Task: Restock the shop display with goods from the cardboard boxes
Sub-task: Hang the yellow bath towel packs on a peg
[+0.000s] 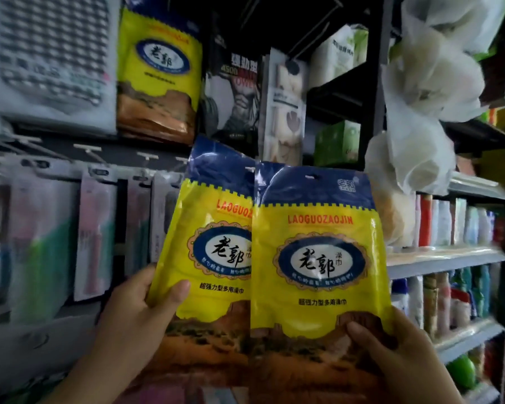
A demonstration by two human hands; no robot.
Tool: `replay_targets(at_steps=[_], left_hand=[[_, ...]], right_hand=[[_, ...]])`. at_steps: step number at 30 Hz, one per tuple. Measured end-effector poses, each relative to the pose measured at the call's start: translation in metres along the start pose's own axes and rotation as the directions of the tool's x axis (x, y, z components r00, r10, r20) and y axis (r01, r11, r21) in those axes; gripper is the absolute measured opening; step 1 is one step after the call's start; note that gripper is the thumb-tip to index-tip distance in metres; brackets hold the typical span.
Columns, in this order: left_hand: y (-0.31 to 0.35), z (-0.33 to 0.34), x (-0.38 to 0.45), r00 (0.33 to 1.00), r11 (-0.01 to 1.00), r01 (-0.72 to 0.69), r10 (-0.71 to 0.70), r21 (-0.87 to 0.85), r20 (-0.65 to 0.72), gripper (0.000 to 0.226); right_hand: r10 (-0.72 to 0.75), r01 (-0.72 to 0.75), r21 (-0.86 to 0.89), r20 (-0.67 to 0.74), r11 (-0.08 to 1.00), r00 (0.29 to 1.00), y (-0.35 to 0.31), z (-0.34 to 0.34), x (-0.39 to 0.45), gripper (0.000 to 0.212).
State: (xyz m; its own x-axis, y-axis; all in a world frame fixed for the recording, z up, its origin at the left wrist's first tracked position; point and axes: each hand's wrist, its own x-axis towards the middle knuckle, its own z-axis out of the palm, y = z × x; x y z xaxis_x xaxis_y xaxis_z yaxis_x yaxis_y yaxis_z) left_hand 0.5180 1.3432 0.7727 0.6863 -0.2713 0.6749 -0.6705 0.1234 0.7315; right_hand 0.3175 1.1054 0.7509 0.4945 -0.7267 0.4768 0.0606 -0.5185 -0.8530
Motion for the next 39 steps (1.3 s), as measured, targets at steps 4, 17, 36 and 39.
replay_targets(at_steps=[4, 17, 36, 39], left_hand=[[0.039, -0.036, 0.038, 0.987, 0.984, -0.144, 0.15, 0.101, -0.054, 0.034], [0.119, -0.13, 0.149, 0.941, 0.967, -0.218, 0.244, 0.13, -0.236, 0.017], [0.148, -0.251, 0.199, 0.82, 0.878, -0.331, 0.449, 0.346, -0.356, 0.022], [0.151, -0.253, 0.195, 0.829, 0.885, -0.286, 0.421, 0.366, -0.369, 0.024]], right_hand=[[-0.221, 0.222, 0.047, -0.024, 0.974, 0.975, -0.055, 0.012, 0.032, 0.023], [-0.488, 0.482, 0.084, 0.083, 0.872, 0.869, -0.193, 0.087, 0.127, 0.014], [-0.496, 0.473, 0.257, 0.028, 0.843, 0.868, -0.345, 0.174, 0.208, 0.015], [-0.456, 0.428, 0.276, 0.046, 0.861, 0.889, -0.343, 0.179, 0.211, 0.024]])
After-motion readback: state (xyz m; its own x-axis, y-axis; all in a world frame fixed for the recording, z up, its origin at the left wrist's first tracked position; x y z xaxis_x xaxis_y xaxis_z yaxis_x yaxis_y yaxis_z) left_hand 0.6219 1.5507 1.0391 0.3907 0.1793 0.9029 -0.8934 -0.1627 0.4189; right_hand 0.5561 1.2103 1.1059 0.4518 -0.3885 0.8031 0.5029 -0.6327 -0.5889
